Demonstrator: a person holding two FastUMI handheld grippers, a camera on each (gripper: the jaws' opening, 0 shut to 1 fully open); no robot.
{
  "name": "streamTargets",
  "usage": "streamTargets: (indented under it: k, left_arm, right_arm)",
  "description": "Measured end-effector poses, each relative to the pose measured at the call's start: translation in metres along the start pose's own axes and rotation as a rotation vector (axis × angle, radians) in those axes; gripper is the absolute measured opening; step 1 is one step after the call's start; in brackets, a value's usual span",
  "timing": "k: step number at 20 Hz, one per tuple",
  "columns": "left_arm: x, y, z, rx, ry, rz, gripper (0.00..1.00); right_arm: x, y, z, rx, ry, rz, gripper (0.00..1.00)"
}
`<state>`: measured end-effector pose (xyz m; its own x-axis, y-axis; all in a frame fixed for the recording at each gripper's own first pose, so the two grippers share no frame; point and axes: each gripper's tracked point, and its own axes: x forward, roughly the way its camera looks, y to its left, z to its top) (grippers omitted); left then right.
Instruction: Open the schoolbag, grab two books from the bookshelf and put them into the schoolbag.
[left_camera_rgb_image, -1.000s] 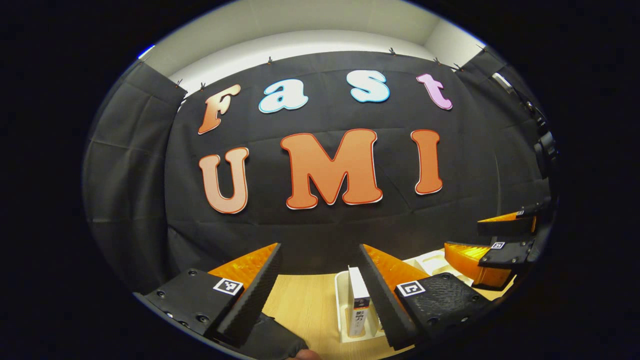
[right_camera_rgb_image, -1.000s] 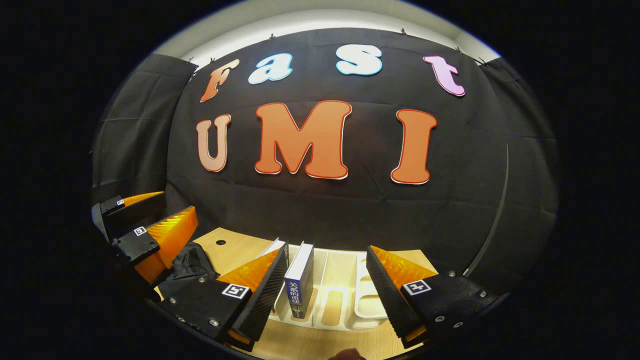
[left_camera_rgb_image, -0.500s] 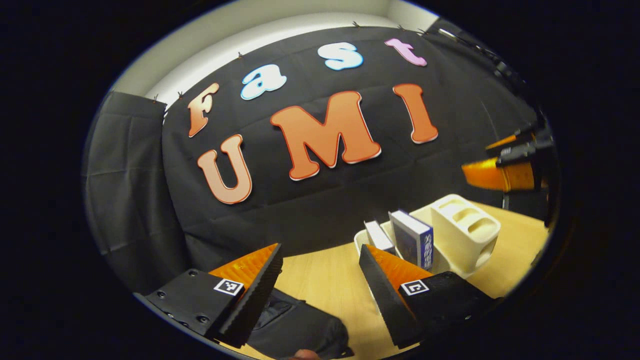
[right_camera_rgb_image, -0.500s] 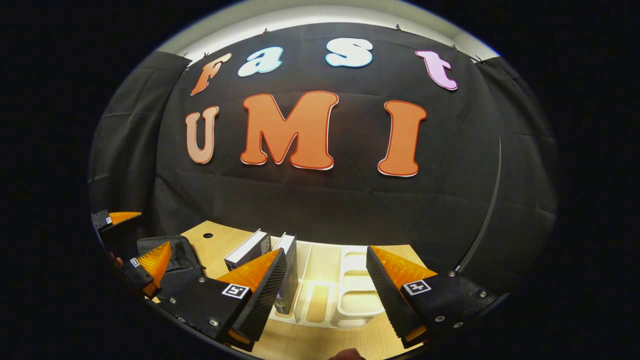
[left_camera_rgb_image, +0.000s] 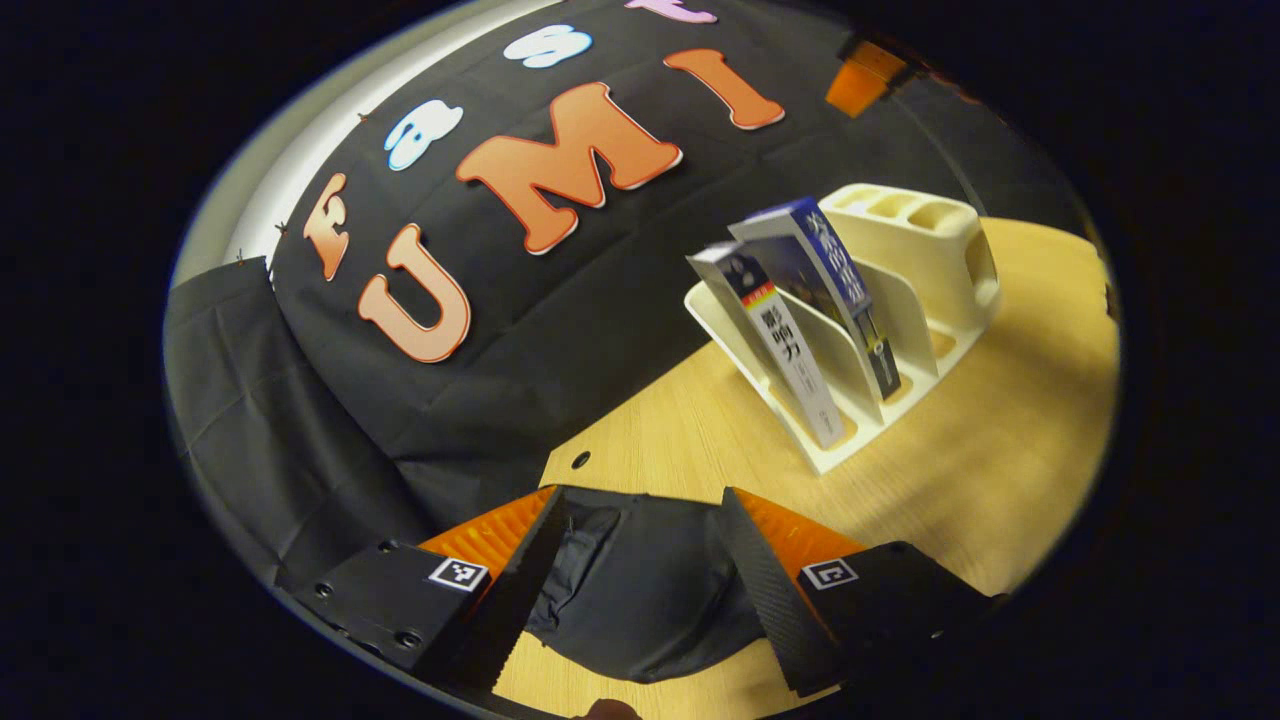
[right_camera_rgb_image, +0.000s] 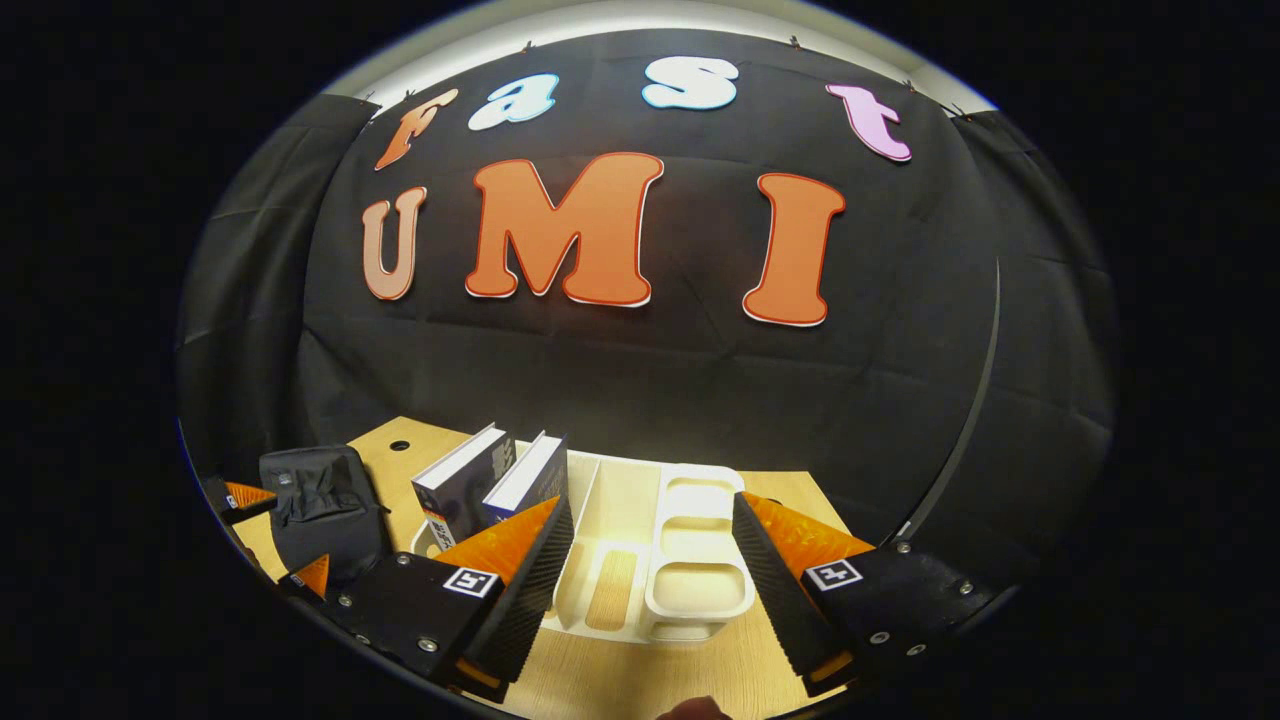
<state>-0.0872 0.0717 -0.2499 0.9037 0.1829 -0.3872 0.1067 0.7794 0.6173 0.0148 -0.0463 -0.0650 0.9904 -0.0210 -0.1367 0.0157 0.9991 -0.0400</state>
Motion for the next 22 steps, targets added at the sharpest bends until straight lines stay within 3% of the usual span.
streamTargets:
  k: [3,11,14,19,22]
  left_arm:
    - [0.012,-0.005,-0.037,0.126,0.073,0.017,0.98]
    - [0.03,-0.001,-0.087,0.221,0.207,0.021,0.97]
    - [0.041,-0.01,-0.097,0.232,0.243,0.029,0.97]
    - [0.055,0.005,-0.1,0.286,0.275,0.107,0.96]
    - [0.062,0.012,-0.095,0.298,0.278,0.113,0.88]
  right_arm:
    - [-0.002,0.005,-0.006,-0.007,0.01,0.02,0.96]
    - [-0.001,0.007,-0.007,-0.035,0.006,0.045,0.96]
    - [0.0,0.003,-0.007,-0.032,0.008,0.04,0.96]
    - [0.003,0.002,-0.006,-0.031,0.014,0.025,0.95]
    - [0.007,0.01,-0.003,-0.027,0.021,0.024,0.96]
